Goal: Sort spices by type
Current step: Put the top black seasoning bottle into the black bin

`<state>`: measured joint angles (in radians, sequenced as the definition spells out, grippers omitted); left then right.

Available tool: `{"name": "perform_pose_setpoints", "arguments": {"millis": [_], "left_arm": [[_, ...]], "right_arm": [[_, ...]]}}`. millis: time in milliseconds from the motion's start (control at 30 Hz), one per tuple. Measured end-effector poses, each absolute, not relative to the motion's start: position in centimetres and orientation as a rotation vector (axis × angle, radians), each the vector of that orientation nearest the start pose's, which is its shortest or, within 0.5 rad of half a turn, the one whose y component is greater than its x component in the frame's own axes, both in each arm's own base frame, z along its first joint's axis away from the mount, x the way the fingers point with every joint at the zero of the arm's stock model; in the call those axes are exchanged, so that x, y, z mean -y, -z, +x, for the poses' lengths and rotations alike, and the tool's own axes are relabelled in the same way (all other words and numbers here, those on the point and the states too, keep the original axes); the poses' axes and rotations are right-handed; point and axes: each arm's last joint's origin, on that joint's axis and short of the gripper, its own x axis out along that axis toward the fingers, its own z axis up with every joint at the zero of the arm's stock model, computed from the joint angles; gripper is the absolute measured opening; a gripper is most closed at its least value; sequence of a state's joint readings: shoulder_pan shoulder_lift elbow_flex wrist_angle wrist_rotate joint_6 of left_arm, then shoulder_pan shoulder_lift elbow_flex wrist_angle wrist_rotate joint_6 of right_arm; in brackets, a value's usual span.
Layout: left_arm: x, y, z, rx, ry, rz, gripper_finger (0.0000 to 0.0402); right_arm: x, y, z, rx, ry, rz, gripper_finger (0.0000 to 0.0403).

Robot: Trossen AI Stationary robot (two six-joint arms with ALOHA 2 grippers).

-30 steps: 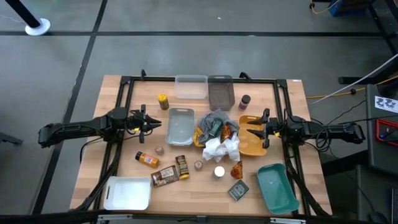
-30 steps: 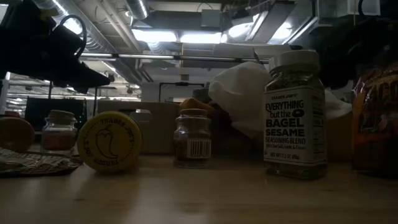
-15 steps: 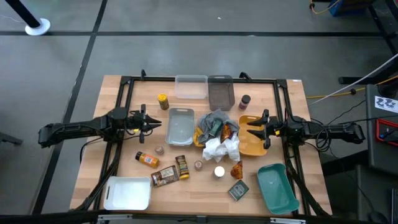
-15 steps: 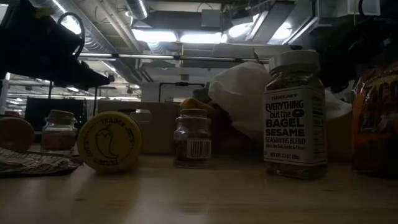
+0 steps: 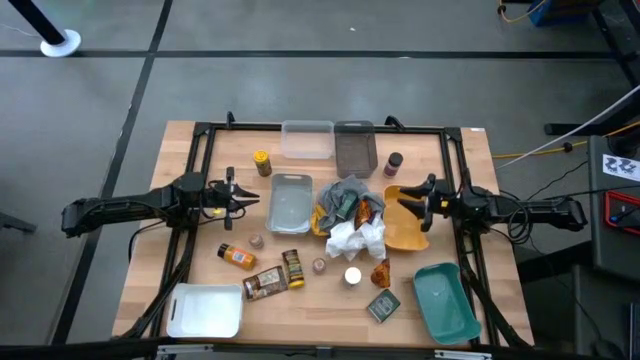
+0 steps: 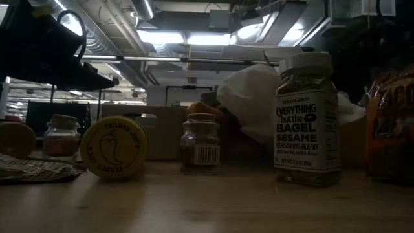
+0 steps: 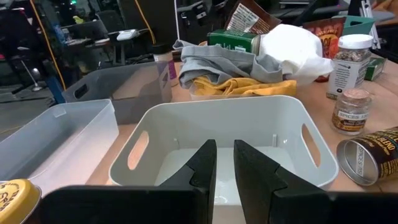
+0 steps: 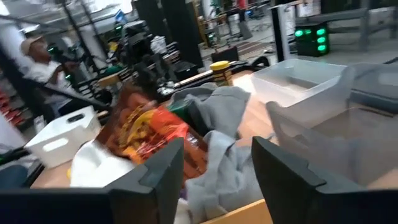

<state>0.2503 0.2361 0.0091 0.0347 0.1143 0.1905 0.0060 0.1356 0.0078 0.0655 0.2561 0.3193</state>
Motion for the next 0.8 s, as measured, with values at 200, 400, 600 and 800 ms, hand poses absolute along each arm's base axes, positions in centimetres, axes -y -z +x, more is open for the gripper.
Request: {"name": "perform_pose_setpoints", "arguments": {"millis": [200,400,600,800], "left_arm": [[-2.4,-15.0,10.8,-0.198,-0.117,0.155,0.0045],[-2.4,-15.1,10.8,-0.196,-0.118,0.151,0.0045],[-2.4,-15.1,10.8,-0.19,-0.123,0.094,0.0045],[-2.4,-15.1,10.8,-0.182,-0.135,-0.028,0.0045]], "right_arm": [[1.0,-17.0,10.4,0.065,0.361,0.313,0.0264],[1.2,-20.1,9.9,0.137,0.421,0.247,0.0291],[1.2,-23.0,9.4,0.185,0.437,0.209,0.0291],[1.2,-25.0,9.2,0.133,0.449,0.19,0.0291]]}}
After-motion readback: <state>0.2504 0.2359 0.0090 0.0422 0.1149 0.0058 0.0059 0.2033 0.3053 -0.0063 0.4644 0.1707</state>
